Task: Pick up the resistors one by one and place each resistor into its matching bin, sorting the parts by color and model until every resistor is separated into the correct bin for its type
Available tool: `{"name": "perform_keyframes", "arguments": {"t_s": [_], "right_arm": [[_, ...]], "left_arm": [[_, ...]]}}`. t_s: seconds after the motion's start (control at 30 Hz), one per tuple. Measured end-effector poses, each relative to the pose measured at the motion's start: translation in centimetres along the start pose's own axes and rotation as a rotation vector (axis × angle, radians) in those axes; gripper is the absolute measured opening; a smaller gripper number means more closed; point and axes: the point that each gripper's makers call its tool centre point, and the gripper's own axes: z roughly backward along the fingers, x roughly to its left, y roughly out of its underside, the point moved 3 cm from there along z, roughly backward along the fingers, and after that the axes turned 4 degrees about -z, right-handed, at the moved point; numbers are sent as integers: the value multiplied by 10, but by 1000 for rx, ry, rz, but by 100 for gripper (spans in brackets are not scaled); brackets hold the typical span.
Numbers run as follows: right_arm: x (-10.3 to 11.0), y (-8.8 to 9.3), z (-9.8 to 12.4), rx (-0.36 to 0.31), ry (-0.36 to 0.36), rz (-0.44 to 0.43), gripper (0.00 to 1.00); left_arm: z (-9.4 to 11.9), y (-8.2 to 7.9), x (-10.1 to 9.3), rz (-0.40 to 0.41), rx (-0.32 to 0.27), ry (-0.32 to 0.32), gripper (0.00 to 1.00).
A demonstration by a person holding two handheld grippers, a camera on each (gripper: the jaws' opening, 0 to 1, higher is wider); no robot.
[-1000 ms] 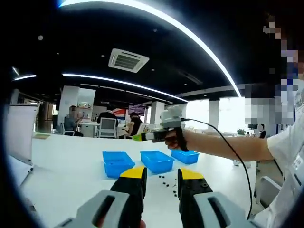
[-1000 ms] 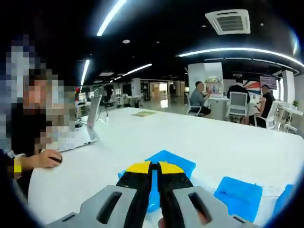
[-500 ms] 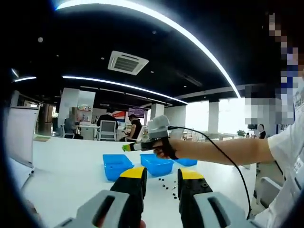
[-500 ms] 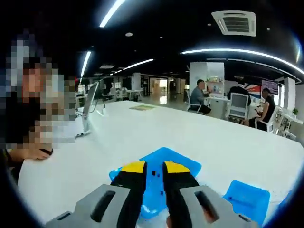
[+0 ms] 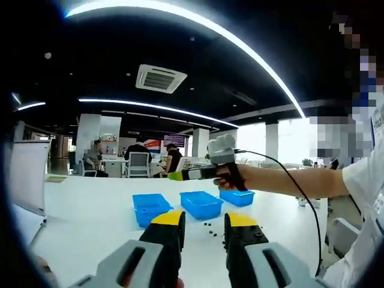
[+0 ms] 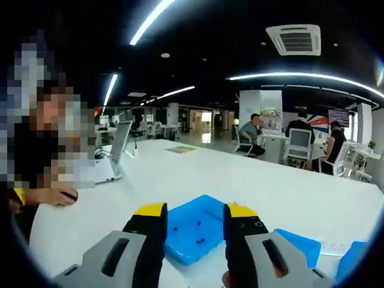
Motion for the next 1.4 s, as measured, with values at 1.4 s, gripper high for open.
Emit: {"name": "perform_keyframes", "arguments": {"t_s": [1.4], "right_arm": [[-5, 98, 321, -164, 236, -36, 39]], "left_arm": [[-13, 9, -14, 9, 20, 42, 31]]}}
